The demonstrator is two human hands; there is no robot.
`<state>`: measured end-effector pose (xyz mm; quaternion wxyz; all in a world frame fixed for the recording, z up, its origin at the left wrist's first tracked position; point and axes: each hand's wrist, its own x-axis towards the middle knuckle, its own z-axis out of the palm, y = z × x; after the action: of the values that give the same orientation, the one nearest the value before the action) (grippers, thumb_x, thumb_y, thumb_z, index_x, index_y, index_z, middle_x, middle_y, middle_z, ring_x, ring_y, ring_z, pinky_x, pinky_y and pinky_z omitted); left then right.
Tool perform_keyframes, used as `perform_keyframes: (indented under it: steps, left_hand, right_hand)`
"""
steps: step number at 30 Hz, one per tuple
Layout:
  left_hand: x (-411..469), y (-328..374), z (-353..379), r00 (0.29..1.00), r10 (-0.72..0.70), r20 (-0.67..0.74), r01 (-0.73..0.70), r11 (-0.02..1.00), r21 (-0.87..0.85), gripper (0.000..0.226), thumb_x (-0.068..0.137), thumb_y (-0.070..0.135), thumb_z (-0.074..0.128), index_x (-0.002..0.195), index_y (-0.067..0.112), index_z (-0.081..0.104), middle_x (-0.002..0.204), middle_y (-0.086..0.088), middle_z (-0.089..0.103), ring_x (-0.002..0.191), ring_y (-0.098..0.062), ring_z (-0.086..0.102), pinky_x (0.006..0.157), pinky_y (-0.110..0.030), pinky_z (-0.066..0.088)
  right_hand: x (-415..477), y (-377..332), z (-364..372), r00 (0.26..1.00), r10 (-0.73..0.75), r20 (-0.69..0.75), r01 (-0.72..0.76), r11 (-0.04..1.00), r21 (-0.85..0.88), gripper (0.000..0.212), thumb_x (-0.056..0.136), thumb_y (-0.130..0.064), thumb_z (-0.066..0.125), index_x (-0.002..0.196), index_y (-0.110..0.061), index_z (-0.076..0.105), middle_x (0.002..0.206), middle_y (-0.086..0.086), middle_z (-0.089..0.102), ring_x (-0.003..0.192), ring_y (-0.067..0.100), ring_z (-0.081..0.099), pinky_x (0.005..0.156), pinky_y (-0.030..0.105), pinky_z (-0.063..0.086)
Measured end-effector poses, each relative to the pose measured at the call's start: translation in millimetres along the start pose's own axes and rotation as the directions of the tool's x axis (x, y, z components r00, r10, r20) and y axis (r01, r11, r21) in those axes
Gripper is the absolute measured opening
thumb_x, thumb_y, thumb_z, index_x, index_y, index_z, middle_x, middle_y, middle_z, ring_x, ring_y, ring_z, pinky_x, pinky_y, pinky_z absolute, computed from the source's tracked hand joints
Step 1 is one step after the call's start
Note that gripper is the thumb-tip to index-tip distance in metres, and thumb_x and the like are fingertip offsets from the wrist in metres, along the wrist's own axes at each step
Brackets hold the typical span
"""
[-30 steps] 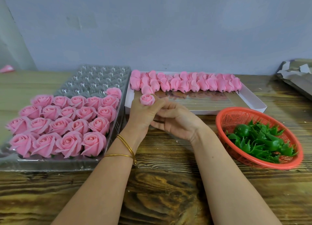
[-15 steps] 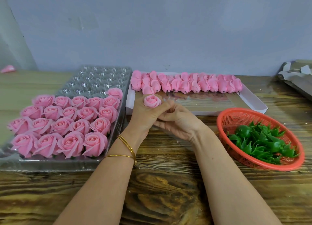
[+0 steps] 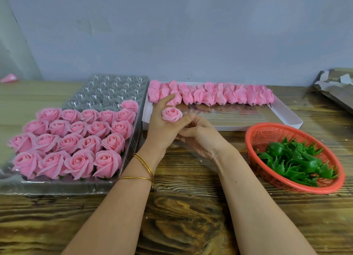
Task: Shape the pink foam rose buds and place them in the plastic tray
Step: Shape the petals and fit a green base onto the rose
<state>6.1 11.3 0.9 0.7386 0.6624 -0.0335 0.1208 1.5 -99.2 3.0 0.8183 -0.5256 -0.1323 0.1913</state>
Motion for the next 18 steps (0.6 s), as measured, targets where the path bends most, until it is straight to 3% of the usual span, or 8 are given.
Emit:
perform_keyframes:
  steps: [2, 5, 7, 10, 14, 18]
  left_hand:
    - [1.5, -3.1, 0.2, 0.999, 0.033, -0.022, -0.032, 0.999, 0.032, 0.061, 0.066, 0.017, 0.087, 0.119, 0.027, 0.059, 0.120, -0.001, 0.060, 0.102, -0.009, 0.062, 0.088, -0.029, 0.053]
    - [3.5, -6.7, 0.2, 0.993, 0.102, -0.055, -0.093, 0.986, 0.135, 0.058, 0.066, 0.019, 0.087, 0.115, 0.029, 0.058, 0.109, 0.011, 0.061, 0.094, 0.002, 0.061, 0.080, -0.017, 0.051]
    - [4.6, -8.0, 0.2, 0.986, 0.152, -0.068, -0.134, 0.968, 0.210, 0.060, 0.065, 0.022, 0.088, 0.117, 0.028, 0.057, 0.107, 0.014, 0.060, 0.094, 0.004, 0.059, 0.081, -0.012, 0.049]
    - [4.3, -9.1, 0.4, 0.966, 0.240, -0.098, -0.187, 0.905, 0.382, 0.065, 0.066, 0.030, 0.087, 0.123, 0.020, 0.055, 0.109, 0.007, 0.058, 0.095, -0.002, 0.057, 0.082, -0.012, 0.047]
    - [1.3, -6.1, -0.4, 0.937, 0.329, -0.119, -0.203, 0.787, 0.583, 0.065, 0.069, 0.036, 0.081, 0.125, 0.019, 0.054, 0.110, 0.004, 0.048, 0.086, -0.002, 0.048, 0.072, -0.001, 0.034]
    - [-1.6, -2.2, 1.0, 0.937, 0.345, -0.059, -0.240, 0.755, 0.610, 0.060, 0.073, 0.022, 0.076, 0.128, 0.016, 0.051, 0.114, 0.000, 0.044, 0.087, 0.006, 0.036, 0.072, 0.008, 0.026]
  right_hand:
    - [0.9, 1.7, 0.5, 1.000, -0.020, -0.019, 0.020, 1.000, -0.016, 0.045, 0.087, 0.027, 0.033, 0.099, -0.005, 0.063, 0.096, 0.009, 0.071, 0.088, 0.018, 0.069, 0.087, 0.035, 0.055]
    - [0.8, 3.4, 1.2, 0.997, -0.051, -0.057, 0.048, 0.998, -0.050, 0.049, 0.083, 0.029, 0.032, 0.096, -0.006, 0.064, 0.093, 0.009, 0.072, 0.086, 0.019, 0.069, 0.071, 0.027, 0.056]
    - [0.6, 3.6, 1.1, 0.993, -0.084, -0.087, 0.077, 0.994, -0.079, 0.048, 0.080, 0.029, 0.034, 0.101, -0.002, 0.064, 0.098, 0.015, 0.070, 0.092, 0.023, 0.068, 0.077, 0.029, 0.057]
    - [1.7, 4.1, 2.5, 0.978, -0.141, -0.155, 0.114, 0.979, -0.171, 0.043, 0.079, 0.025, 0.043, 0.109, 0.002, 0.065, 0.105, 0.023, 0.067, 0.102, 0.034, 0.064, 0.098, 0.045, 0.050]
    - [2.1, 3.1, 2.9, 0.954, -0.213, -0.212, 0.140, 0.939, -0.313, 0.041, 0.081, 0.022, 0.048, 0.107, -0.003, 0.068, 0.105, 0.023, 0.070, 0.100, 0.033, 0.065, 0.098, 0.050, 0.049]
    - [3.0, 4.0, 0.5, 0.938, -0.277, -0.208, 0.155, 0.873, -0.462, 0.047, 0.079, 0.025, 0.042, 0.112, 0.002, 0.067, 0.110, 0.025, 0.069, 0.109, 0.034, 0.065, 0.099, 0.048, 0.051]
